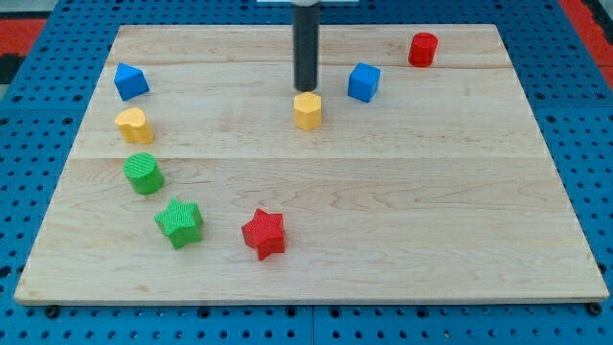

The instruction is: Move the green star to the top right diagonally to green circle

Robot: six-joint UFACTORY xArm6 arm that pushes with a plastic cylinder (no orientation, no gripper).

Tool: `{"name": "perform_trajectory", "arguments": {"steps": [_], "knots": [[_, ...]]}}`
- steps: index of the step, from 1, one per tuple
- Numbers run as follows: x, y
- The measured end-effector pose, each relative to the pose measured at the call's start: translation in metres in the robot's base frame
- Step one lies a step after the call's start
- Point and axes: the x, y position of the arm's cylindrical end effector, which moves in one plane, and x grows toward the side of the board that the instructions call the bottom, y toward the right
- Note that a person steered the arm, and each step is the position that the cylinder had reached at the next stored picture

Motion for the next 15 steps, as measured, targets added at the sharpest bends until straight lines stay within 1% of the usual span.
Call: {"name": "perform_trajectory", "arguments": {"steps": [1,2,3,4,5,6,7,8,9,10,11,12,13,14,15], "knots": [[0.058,-0.021],[0.12,-0.028],[0.158,-0.06],[0.188,-0.098],[0.213,-0.069],[0.236,-0.075],[0.256,-0.108],[0.25,-0.147],[0.226,-0.144],[0.219,-0.139],[0.217,-0.116],[0.202,-0.099],[0.212,-0.098],[0.222,-0.144],[0.192,-0.145]]}}
